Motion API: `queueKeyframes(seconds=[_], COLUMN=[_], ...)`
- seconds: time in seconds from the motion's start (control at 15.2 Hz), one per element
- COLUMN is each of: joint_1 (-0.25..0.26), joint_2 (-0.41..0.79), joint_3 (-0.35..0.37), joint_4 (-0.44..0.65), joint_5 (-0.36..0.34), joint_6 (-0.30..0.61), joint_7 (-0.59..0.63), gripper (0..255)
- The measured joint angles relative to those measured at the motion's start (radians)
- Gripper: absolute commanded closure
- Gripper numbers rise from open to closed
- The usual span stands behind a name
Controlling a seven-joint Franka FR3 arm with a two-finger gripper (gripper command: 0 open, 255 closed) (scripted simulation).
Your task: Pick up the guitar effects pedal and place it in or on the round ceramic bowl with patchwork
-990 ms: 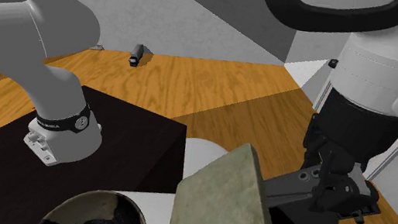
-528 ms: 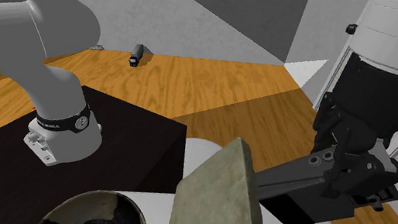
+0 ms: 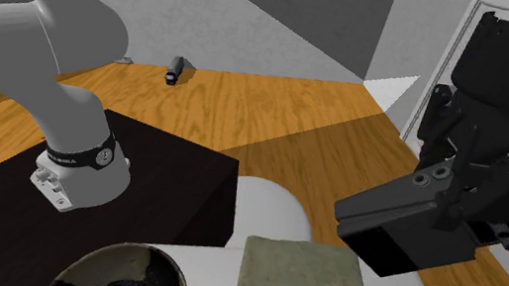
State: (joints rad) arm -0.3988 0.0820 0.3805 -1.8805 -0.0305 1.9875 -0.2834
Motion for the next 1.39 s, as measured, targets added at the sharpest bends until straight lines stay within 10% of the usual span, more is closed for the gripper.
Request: queueKeyframes(seconds=[1.39], joint_1=[-0.160], joint_2=[-0.554], joint_3=[-0.278], joint_4=[-0.476], joint_5=[0.096], joint_6=[-0.075], joint_7=[-0.479], gripper=[255])
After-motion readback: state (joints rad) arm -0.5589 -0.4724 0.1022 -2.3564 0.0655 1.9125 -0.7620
